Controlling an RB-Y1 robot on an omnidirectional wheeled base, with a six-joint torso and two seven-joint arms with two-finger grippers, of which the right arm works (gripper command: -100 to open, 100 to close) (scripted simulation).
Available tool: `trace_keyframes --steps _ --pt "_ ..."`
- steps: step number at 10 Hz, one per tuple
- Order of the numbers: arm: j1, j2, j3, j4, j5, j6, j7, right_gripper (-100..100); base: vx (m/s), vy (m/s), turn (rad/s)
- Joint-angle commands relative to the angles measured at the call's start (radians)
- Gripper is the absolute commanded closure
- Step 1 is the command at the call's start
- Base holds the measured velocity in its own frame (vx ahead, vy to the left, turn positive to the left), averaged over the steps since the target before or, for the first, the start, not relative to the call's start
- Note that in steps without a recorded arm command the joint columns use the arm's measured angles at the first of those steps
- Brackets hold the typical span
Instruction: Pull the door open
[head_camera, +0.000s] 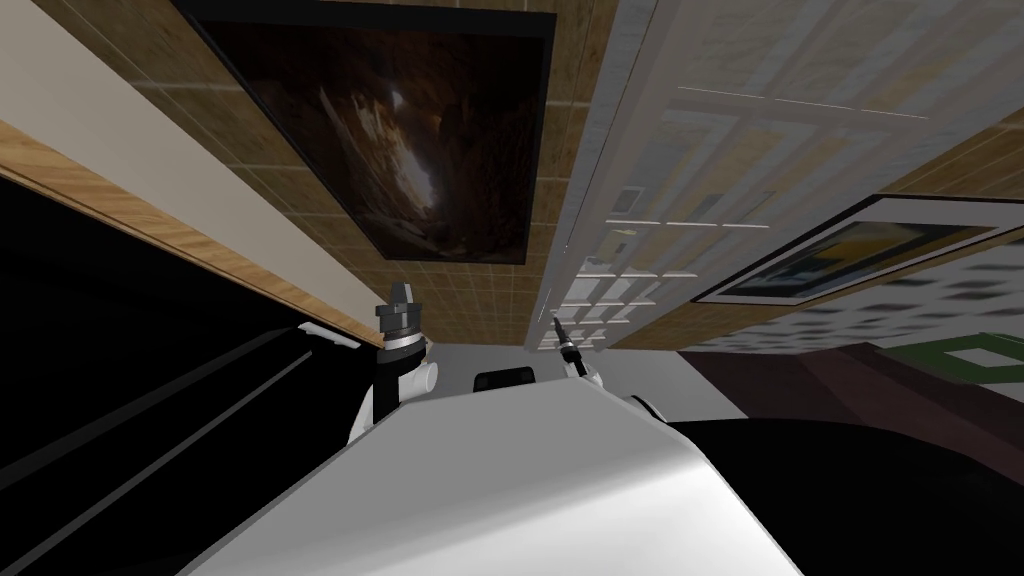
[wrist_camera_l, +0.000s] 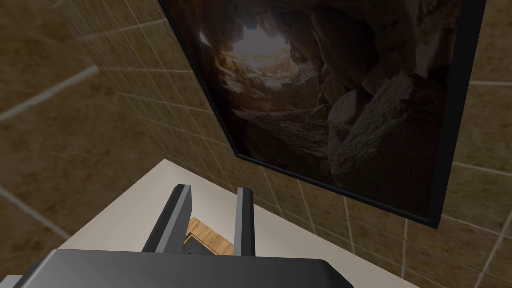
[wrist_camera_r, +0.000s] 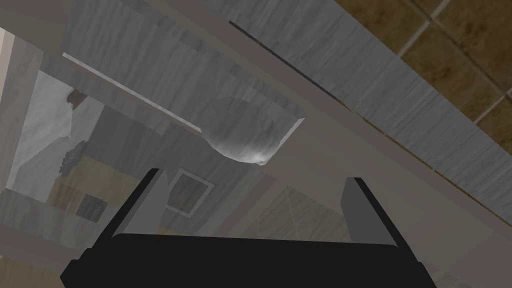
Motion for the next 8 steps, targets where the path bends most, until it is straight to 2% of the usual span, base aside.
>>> trace_keyframes --steps 1,4,5,7,8 --pt "-0.002 0.001 -0.002 0.002 0.016 -0.002 0.050 -100 -0.011 0.009 -0.064" --pt "-0.005 0.003 -0.005 0.005 0.044 -0.004 0.127 -100 -0.013 0.017 -0.069" --pt "-0.005 0.003 -0.005 0.005 0.044 -0.004 0.132 -100 -0.008 0.012 -0.037" --pt "-0.009 0.005 -0.009 0.008 0.074 -0.007 0.198 -100 -0.014 0.013 -0.081" --pt "-0.009 0.005 -0.009 0.008 0.074 -0.007 0.214 -100 -0.013 0.013 -0.050"
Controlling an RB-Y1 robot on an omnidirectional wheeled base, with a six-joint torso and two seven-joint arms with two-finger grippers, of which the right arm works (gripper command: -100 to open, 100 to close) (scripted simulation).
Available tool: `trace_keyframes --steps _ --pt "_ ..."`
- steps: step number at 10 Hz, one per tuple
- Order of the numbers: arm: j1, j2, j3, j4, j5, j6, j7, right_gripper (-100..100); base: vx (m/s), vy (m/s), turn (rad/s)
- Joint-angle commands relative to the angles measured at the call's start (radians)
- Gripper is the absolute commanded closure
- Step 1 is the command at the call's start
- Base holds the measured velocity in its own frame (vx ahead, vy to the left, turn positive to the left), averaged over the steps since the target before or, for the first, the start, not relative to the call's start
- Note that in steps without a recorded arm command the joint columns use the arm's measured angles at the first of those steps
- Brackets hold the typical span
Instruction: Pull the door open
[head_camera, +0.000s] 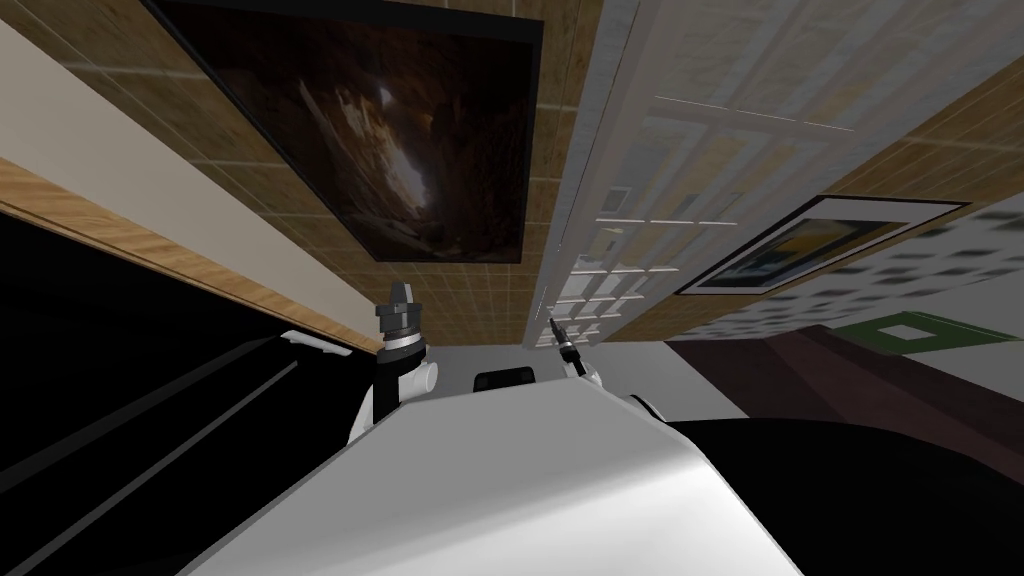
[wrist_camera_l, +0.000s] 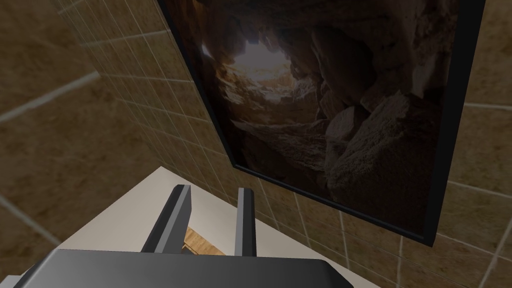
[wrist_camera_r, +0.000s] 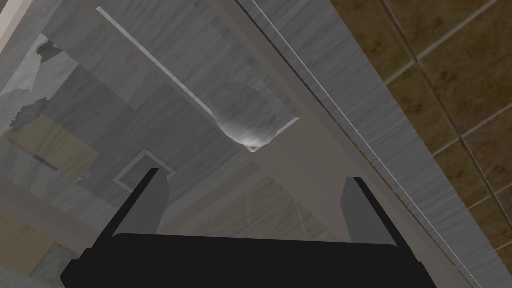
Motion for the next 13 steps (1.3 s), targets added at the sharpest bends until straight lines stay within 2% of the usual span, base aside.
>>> trace_keyframes --steps 1,2,4,6,7,9,11,12,13 --pt "-0.003 0.001 -0.002 0.004 0.017 -0.003 0.050 -100 -0.012 0.008 -0.055" --pt "-0.003 0.001 -0.002 0.004 0.017 -0.003 0.055 -100 -0.010 0.007 -0.045" --pt "-0.007 0.003 -0.006 0.007 0.047 -0.005 0.121 -100 -0.014 0.010 -0.092" --pt "-0.009 0.004 -0.007 0.009 0.061 -0.007 0.173 -100 -0.012 0.012 -0.059" --pt "-0.009 0.004 -0.007 0.009 0.061 -0.007 0.178 -100 -0.010 0.008 -0.030" --pt "-0.012 0.006 -0.011 0.012 0.090 -0.009 0.245 -100 -0.014 0.007 -0.090" --pt "-0.014 0.007 -0.012 0.014 0.103 -0.011 0.296 -100 -0.013 0.010 -0.047" --pt "-0.014 0.007 -0.012 0.014 0.103 -0.011 0.300 -100 -0.010 0.007 -0.036" --pt "-0.015 0.008 -0.014 0.015 0.117 -0.012 0.341 -100 -0.011 0.006 -0.066"
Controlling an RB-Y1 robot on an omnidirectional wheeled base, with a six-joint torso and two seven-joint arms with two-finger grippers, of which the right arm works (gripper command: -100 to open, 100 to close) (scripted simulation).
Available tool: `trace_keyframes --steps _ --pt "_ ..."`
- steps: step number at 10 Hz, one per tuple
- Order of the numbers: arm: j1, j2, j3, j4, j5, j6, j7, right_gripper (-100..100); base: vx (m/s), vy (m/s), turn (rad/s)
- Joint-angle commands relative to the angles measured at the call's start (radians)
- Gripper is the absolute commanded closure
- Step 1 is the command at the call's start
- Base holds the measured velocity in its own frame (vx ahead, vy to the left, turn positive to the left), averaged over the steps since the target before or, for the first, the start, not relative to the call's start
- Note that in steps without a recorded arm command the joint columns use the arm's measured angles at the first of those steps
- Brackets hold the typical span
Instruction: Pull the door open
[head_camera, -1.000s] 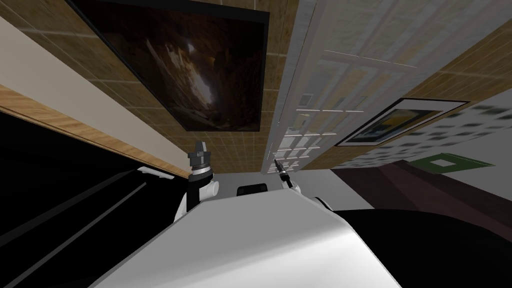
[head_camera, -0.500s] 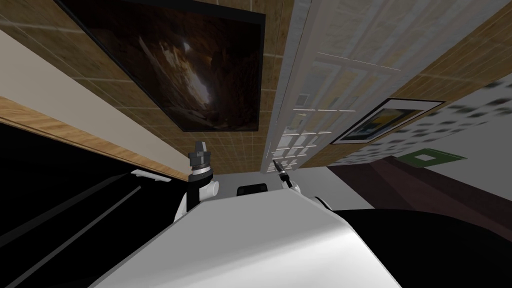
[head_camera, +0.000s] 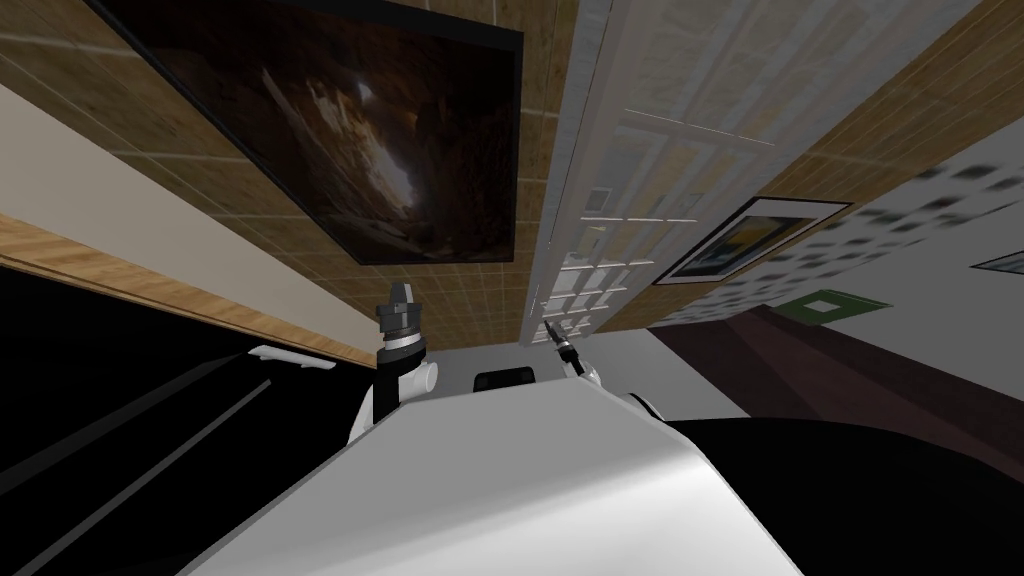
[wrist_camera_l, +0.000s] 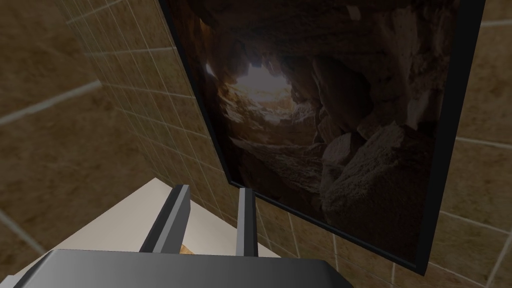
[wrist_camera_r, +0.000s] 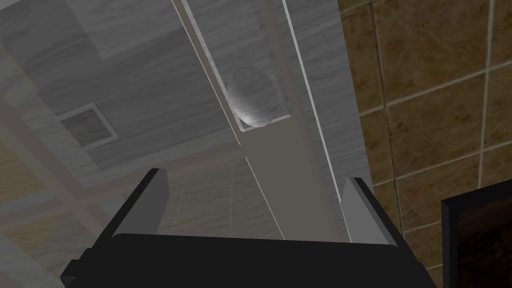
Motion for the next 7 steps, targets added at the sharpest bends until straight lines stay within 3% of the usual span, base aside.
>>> trace_keyframes --steps 1,7 --pt "-0.004 0.002 -0.002 0.006 0.019 -0.003 0.050 -100 -0.015 0.010 -0.107" --pt "-0.010 0.005 -0.008 0.010 0.063 -0.007 0.206 -100 -0.011 0.005 -0.052"
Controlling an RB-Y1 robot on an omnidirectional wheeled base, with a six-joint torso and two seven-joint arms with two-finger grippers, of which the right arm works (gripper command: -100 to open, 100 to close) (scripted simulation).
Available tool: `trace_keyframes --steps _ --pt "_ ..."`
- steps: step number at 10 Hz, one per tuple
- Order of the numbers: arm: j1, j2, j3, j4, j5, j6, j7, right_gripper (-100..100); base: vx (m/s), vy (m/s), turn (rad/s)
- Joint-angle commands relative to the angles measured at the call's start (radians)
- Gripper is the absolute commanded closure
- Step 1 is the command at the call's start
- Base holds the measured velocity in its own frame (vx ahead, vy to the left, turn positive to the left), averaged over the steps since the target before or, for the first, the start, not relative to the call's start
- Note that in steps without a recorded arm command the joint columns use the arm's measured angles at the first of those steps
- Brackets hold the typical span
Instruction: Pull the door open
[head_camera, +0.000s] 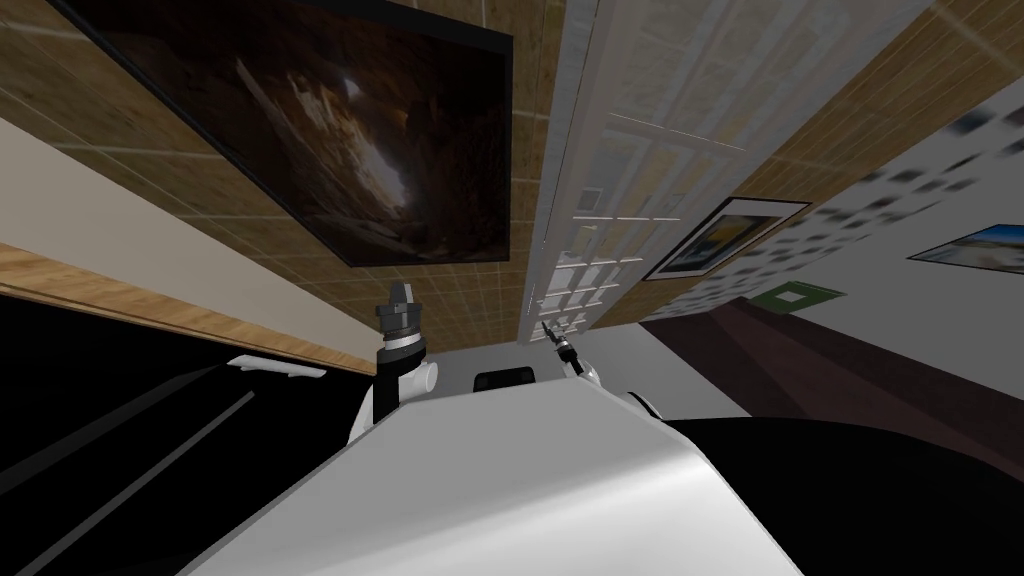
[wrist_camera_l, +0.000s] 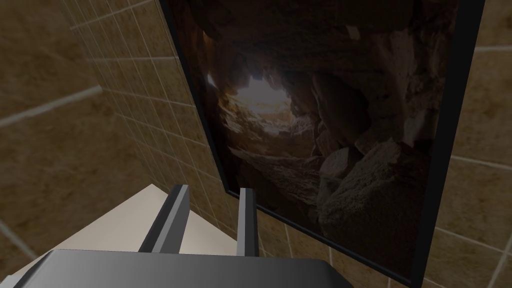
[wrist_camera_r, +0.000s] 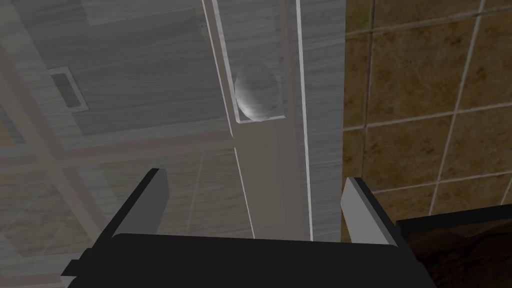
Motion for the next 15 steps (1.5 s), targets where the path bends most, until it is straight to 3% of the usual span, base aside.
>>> trace_keyframes --steps 1,7,10,15 --pt "0.001 0.001 -0.001 -0.003 0.006 0.001 0.031 -100 -0.009 0.005 -0.027" --pt "-0.003 0.003 -0.005 0.001 0.046 -0.003 0.167 -100 -0.009 0.004 -0.048" --pt "0.003 -0.007 -0.018 0.012 0.035 -0.013 0.154 -100 0.074 0.020 0.065" --pt "0.024 -0.040 -0.059 0.045 0.007 -0.049 0.142 -100 0.196 0.052 0.133"
